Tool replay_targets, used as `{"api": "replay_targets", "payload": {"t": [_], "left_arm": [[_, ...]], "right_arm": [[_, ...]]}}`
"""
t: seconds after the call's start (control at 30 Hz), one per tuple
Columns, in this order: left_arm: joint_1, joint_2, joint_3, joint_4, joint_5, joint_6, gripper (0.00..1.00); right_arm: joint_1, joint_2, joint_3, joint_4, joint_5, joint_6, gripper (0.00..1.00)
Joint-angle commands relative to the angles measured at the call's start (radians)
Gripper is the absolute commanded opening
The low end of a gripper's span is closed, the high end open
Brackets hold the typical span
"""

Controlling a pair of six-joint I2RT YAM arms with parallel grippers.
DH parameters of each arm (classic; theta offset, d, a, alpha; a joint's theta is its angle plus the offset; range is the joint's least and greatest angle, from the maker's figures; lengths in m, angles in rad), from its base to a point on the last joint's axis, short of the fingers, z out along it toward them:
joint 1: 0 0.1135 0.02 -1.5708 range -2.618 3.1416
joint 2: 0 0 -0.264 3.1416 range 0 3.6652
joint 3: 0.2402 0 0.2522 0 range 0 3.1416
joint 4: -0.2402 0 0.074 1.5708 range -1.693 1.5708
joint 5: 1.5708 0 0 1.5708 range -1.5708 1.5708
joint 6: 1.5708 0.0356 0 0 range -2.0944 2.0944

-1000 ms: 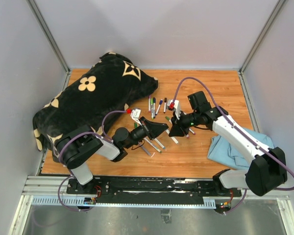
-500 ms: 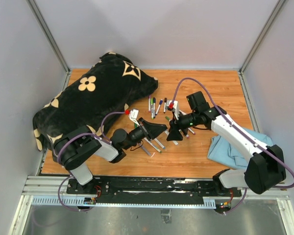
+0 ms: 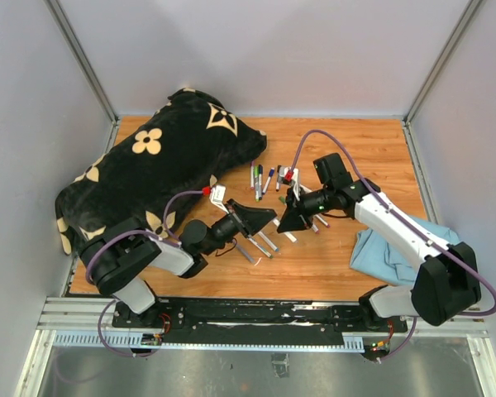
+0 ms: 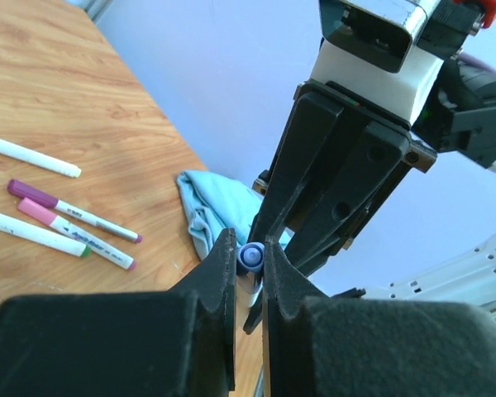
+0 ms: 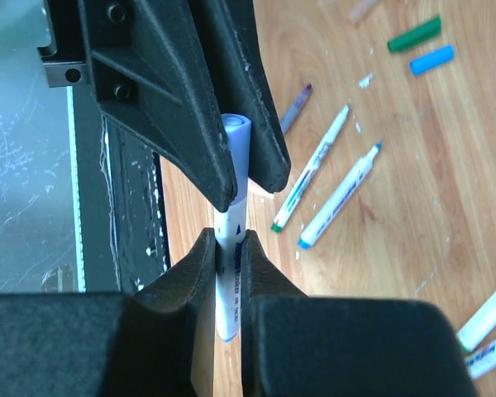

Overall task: Open the pen caps
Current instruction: Open the pen cap from the pen.

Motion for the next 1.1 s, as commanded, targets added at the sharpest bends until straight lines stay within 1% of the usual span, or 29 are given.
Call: {"api": "replay_targets", "payload": {"t": [0.0,0.07,0.17,0.37,0.43,0.53,0.63,0.77,0.9,1.07], "left_arm": [[0.107,-0.107,-0.012,0.181,-0.092,0.001,0.00],[0.172,-0.145,0.000,0.142,-0.093,-0.014,0.00],[0.223,-0.204,0.019,0.077,-0.118,-0.003,0.00],[0.248,-0.323,0.040,-0.070,-0.133,0.053,0.00],[0.248,-0.363,0.026,-0.140,-0.115,0.070,0.00],[0.248,-0.429,0.001,-0.295,-0.086,0.092,0.00],[0.248,-0.495,-0.034,-0.452,-0.070,0.111,0.00],[0.248,-0.555,-0.065,-0.644,-0.111,0.108,0.00],[0.248,-0.537,-0.051,-0.806,-0.163,0.076,0.00],[0.247,-0.407,0.048,-0.994,-0.194,0.030,0.00]], "right_arm": [[-0.018,0.024,-0.015,-0.051,-0.022,-0.036,0.01],[-0.016,0.035,-0.014,-0.056,-0.016,-0.037,0.01],[-0.012,0.054,-0.010,-0.072,-0.001,-0.044,0.01],[-0.010,0.083,0.001,-0.094,0.051,-0.052,0.01],[-0.009,0.093,-0.003,-0.078,0.114,-0.030,0.01],[-0.009,0.121,-0.006,-0.045,0.211,0.016,0.02],[-0.006,0.154,0.008,-0.037,0.251,0.041,0.03],[0.000,0.174,0.020,-0.020,0.302,0.069,0.04],[0.016,0.205,0.025,0.025,0.332,0.122,0.08],[0.024,0.328,0.101,0.047,0.297,0.191,0.08]]}}
